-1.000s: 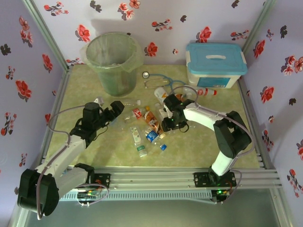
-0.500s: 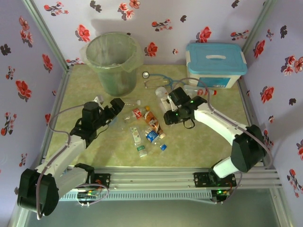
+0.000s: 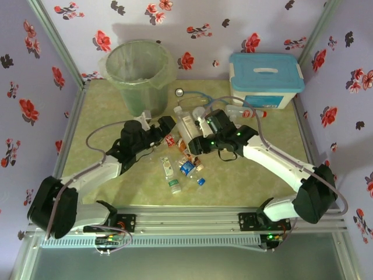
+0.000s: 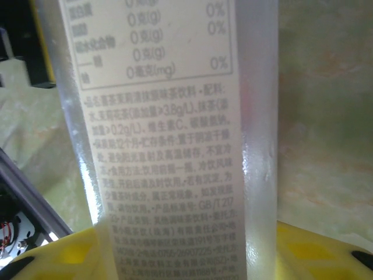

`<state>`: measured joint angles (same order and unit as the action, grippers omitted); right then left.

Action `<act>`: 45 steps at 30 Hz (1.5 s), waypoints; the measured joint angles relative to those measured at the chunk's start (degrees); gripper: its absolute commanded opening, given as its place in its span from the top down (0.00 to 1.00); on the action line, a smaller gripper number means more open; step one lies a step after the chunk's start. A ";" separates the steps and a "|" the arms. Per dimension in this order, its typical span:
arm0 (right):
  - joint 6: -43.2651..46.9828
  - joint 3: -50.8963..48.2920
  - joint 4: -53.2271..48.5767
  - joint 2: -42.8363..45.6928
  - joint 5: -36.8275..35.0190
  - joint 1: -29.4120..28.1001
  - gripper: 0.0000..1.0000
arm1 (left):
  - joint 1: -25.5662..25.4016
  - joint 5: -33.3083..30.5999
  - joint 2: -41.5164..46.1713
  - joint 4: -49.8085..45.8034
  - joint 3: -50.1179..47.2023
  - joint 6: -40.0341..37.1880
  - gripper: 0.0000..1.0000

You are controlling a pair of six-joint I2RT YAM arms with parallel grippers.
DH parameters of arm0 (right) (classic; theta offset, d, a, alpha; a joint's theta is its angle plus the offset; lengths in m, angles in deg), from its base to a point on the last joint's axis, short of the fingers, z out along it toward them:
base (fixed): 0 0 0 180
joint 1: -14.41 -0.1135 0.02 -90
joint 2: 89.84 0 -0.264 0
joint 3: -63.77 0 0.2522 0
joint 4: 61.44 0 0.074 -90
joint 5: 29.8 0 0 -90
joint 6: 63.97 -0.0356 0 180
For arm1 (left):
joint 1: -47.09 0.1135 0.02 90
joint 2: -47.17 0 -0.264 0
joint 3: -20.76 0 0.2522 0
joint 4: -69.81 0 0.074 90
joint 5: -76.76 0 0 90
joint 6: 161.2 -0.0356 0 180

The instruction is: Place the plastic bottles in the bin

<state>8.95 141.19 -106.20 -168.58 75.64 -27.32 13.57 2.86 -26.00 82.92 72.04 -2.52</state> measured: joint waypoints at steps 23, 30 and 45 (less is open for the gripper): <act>0.35 0.00 1.29 -1.84 1.29 -1.03 0.22 | -2.71 1.31 -11.43 5.62 7.23 0.37 0.43; 2.62 0.00 0.55 -1.25 -0.76 -1.05 0.01 | -2.75 1.38 -11.50 2.29 8.79 -1.05 0.43; 1.99 -4.59 1.68 15.87 -10.82 6.14 0.01 | -2.75 -6.80 -3.87 -29.57 32.48 -24.24 0.46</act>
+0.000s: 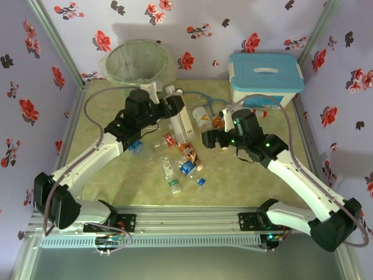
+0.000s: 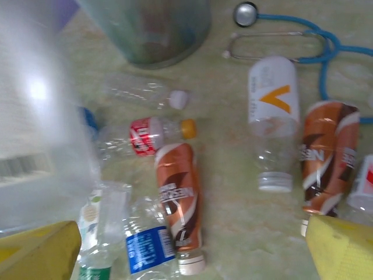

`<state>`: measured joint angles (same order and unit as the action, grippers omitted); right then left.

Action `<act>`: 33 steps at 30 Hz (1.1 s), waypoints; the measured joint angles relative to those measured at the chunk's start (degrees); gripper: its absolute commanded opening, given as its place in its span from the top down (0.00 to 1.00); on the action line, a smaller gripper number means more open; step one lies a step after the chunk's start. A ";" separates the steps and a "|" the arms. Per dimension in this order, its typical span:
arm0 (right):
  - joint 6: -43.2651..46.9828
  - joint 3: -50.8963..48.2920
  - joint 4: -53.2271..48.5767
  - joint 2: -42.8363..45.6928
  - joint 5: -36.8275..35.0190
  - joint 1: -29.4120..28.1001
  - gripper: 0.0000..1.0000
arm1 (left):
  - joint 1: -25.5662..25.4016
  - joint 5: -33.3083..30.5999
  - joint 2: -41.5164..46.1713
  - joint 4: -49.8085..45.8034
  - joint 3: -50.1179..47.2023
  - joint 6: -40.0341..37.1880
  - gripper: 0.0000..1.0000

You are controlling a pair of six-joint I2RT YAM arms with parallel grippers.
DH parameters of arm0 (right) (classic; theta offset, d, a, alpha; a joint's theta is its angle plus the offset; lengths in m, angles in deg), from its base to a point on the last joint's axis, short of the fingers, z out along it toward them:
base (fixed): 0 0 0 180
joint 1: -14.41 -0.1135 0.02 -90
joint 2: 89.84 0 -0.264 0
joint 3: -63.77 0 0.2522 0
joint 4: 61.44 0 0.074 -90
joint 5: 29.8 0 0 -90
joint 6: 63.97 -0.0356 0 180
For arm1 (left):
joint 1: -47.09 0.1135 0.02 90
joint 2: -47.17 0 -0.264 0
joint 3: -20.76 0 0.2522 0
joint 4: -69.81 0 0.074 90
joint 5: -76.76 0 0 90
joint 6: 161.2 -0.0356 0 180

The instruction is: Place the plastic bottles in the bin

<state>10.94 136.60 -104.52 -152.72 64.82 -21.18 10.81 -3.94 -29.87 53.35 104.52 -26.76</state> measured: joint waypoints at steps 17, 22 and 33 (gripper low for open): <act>-6.38 -5.90 0.07 -2.14 -2.54 0.09 0.01 | 15.67 -8.02 -3.67 -4.20 21.24 -20.63 1.00; -6.86 -8.07 -0.59 -1.14 -2.78 0.09 0.01 | 21.64 -9.60 -8.66 5.25 20.41 -20.11 1.00; -7.04 -9.99 -2.38 3.78 -4.48 0.09 0.01 | 23.87 -10.84 -25.03 7.32 33.53 -21.03 1.00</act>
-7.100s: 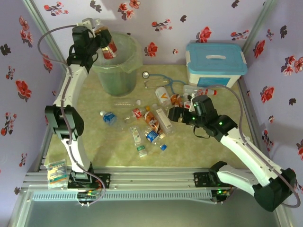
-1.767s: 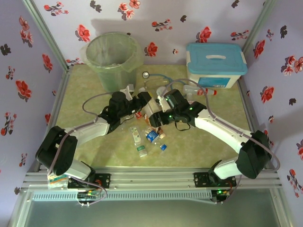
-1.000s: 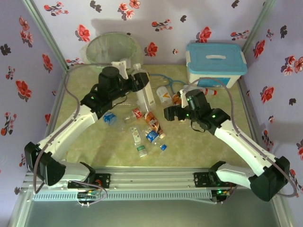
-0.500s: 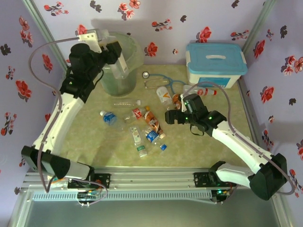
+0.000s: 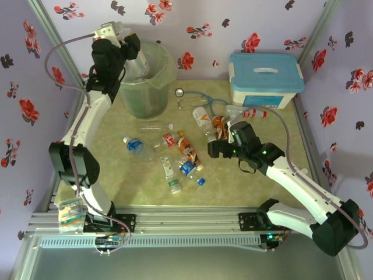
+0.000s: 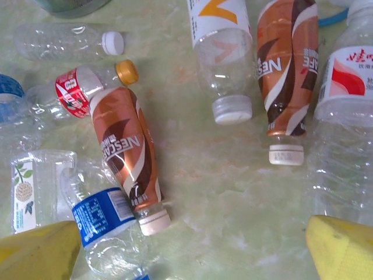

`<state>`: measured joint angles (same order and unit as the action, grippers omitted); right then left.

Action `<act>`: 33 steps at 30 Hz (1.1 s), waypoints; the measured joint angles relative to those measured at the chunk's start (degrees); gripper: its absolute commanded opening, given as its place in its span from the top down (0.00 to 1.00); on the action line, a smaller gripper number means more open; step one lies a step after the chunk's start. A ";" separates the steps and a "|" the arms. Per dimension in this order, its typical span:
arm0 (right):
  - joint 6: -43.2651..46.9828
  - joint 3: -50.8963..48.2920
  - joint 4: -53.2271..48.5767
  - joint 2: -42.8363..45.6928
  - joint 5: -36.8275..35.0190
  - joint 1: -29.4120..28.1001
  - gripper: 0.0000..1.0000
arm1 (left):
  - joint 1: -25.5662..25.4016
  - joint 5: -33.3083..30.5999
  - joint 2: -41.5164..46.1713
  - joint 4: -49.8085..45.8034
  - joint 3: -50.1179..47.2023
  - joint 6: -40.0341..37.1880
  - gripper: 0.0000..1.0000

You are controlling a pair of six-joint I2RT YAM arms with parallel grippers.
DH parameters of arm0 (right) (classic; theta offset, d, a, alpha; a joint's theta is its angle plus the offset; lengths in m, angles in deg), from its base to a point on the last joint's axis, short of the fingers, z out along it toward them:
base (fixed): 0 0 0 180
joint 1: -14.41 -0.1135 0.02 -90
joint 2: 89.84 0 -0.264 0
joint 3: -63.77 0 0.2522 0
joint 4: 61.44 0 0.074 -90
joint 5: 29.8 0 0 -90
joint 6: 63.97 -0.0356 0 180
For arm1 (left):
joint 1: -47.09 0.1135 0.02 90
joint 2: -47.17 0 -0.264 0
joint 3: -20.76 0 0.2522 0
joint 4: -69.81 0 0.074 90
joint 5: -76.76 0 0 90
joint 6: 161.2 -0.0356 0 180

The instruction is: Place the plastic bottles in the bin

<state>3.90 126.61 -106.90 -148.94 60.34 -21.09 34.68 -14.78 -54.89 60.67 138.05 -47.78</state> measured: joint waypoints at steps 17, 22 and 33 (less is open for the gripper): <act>-0.02 -2.03 -1.55 -1.11 -0.20 0.00 0.01 | 0.33 3.10 -23.30 -28.87 23.58 1.92 0.93; 0.00 -1.84 -1.53 -3.04 -0.17 0.00 0.01 | 0.37 5.11 -27.96 -34.40 28.24 3.08 0.72; -0.13 -1.14 -1.07 -3.48 -0.20 0.00 0.01 | 0.83 7.43 -30.01 -37.51 28.33 4.55 0.00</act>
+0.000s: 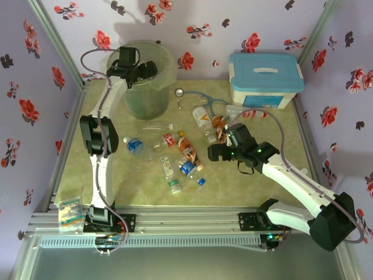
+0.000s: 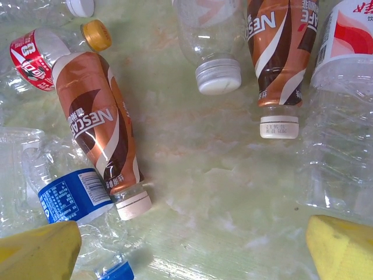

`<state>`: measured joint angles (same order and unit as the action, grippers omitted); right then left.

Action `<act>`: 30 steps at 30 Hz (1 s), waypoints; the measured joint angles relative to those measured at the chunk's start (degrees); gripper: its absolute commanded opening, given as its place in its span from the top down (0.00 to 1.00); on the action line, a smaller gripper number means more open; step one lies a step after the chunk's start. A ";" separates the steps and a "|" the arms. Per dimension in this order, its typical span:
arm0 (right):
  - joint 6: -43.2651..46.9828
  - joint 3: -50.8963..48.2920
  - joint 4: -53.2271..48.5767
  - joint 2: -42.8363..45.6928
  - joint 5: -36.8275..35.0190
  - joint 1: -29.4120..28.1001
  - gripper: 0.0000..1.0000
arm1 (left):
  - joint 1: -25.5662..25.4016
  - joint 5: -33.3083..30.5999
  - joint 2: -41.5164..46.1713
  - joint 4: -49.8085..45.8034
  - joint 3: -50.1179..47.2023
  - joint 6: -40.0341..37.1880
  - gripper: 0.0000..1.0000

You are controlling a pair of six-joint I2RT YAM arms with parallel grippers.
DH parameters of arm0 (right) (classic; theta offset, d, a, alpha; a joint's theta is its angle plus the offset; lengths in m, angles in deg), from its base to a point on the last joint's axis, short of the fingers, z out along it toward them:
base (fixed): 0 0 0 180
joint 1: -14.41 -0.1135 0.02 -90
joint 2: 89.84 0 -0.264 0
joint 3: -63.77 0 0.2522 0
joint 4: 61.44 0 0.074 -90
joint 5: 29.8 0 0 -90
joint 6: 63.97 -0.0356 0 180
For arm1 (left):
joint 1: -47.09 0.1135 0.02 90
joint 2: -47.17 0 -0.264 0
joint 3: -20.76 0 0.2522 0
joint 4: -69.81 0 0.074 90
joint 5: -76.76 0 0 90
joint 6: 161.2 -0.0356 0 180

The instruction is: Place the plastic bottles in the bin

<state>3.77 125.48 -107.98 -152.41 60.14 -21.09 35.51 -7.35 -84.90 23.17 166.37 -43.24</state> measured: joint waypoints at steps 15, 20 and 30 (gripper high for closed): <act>-0.94 0.00 0.02 1.66 -3.43 0.70 0.01 | 0.00 0.79 0.04 0.02 0.00 0.17 0.00; -0.87 0.13 -0.07 2.14 -4.57 1.84 0.01 | 0.00 0.74 0.98 -0.85 0.00 -0.90 0.00; 0.70 2.32 -0.63 -0.79 -4.46 2.05 0.01 | 0.00 0.59 5.07 -6.43 5.07 -6.05 0.00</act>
<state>4.47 127.79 -108.61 -153.20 55.68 -19.04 35.51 -6.76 -79.83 16.74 171.44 -49.29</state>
